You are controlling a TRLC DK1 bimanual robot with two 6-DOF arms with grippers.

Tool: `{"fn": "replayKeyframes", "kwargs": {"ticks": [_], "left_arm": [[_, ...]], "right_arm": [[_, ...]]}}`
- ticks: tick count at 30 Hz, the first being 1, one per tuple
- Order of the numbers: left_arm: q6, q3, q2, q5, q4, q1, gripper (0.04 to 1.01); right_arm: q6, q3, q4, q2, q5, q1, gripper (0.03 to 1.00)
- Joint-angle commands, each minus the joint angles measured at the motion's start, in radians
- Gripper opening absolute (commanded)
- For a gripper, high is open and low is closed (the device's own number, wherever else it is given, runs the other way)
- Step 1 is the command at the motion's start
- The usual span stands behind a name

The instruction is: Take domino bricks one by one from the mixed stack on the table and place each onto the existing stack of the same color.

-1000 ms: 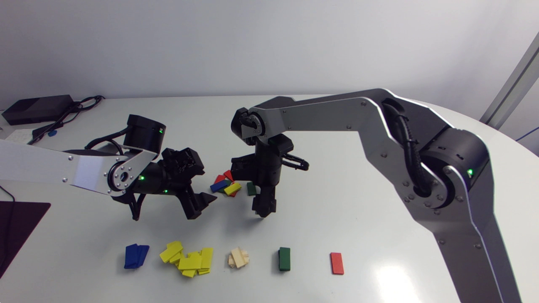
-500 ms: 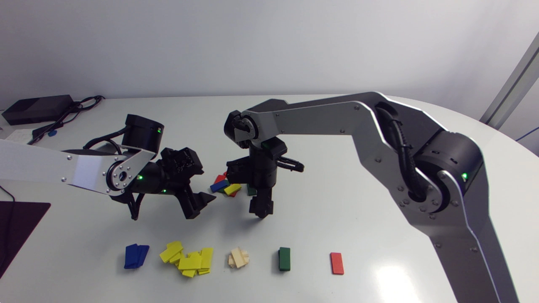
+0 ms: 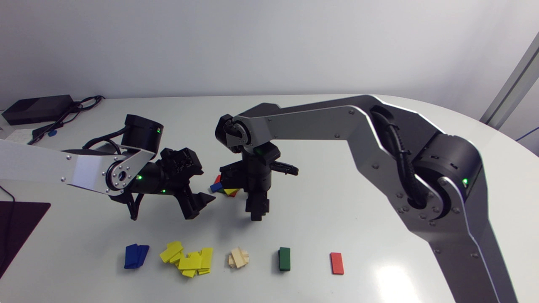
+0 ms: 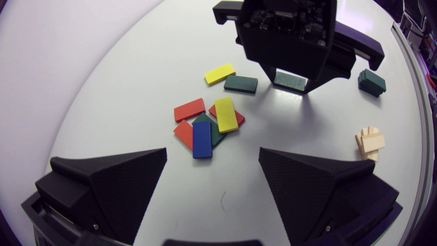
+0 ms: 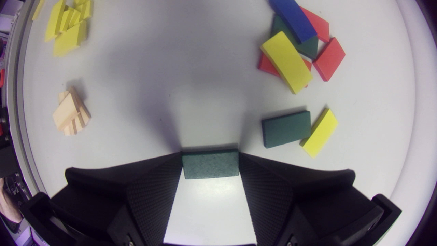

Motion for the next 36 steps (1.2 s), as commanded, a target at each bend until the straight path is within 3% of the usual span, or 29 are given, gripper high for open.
{"fn": "replayKeyframes", "kwargs": {"ticks": [1,9,18,29,36], "left_arm": [[0.033,-0.022,-0.023,0.011,-0.007,0.012,0.957],[0.038,-0.028,-0.035,0.016,-0.015,0.013,0.957],[0.034,-0.048,-0.055,0.016,-0.015,0.01,0.957],[0.018,-0.07,-0.081,0.016,-0.015,-0.018,0.957],[0.015,-0.09,-0.081,0.017,-0.012,-0.025,0.957]], "right_arm": [[0.028,-0.053,0.015,0.022,0.013,0.007,0.441],[0.042,-0.087,0.03,-0.041,0.016,0.016,0.418],[0.048,-0.107,-0.014,-0.176,0.016,0.011,0.418],[0.082,-0.374,0.044,-0.381,0.012,0.018,0.418],[0.146,-0.527,0.092,-0.475,-0.001,0.073,0.418]]}}
